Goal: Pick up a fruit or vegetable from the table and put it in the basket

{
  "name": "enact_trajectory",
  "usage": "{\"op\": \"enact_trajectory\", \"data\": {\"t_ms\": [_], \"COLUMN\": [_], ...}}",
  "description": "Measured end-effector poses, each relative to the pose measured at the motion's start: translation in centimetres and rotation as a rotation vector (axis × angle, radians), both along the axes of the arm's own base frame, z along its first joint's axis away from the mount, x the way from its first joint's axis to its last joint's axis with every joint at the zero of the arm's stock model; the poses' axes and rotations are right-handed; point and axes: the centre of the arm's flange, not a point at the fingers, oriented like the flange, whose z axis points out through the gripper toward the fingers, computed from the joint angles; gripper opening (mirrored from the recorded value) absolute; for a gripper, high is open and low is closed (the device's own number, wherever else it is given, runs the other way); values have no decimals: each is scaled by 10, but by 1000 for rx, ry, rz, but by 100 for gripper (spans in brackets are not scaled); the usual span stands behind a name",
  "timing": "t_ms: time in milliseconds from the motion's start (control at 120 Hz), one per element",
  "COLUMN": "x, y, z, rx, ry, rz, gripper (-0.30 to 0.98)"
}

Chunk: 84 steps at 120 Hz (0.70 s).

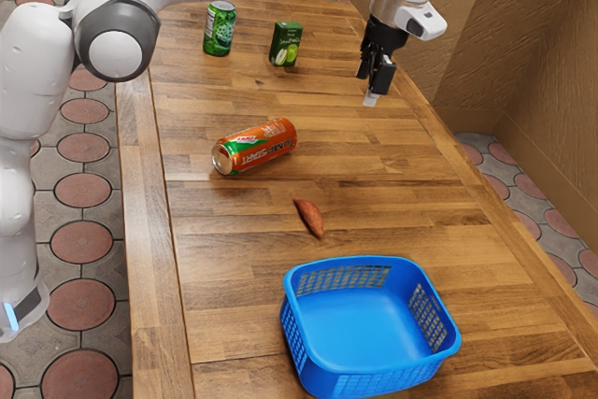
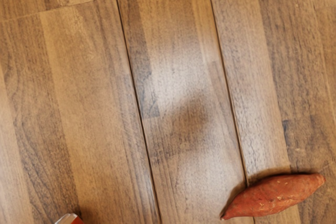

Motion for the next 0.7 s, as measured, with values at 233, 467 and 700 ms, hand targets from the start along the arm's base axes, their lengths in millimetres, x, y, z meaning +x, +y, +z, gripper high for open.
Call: {"op": "enact_trajectory", "data": {"t_ms": [233, 467, 700], "x": [0, 13, -16], "y": [16, -36, -64], "z": [-2, -15, -57], "rx": [-27, -75, -18], "ry": [3, -29, 47], "rz": [27, -265, -562], "gripper": [69, 69, 69]}}
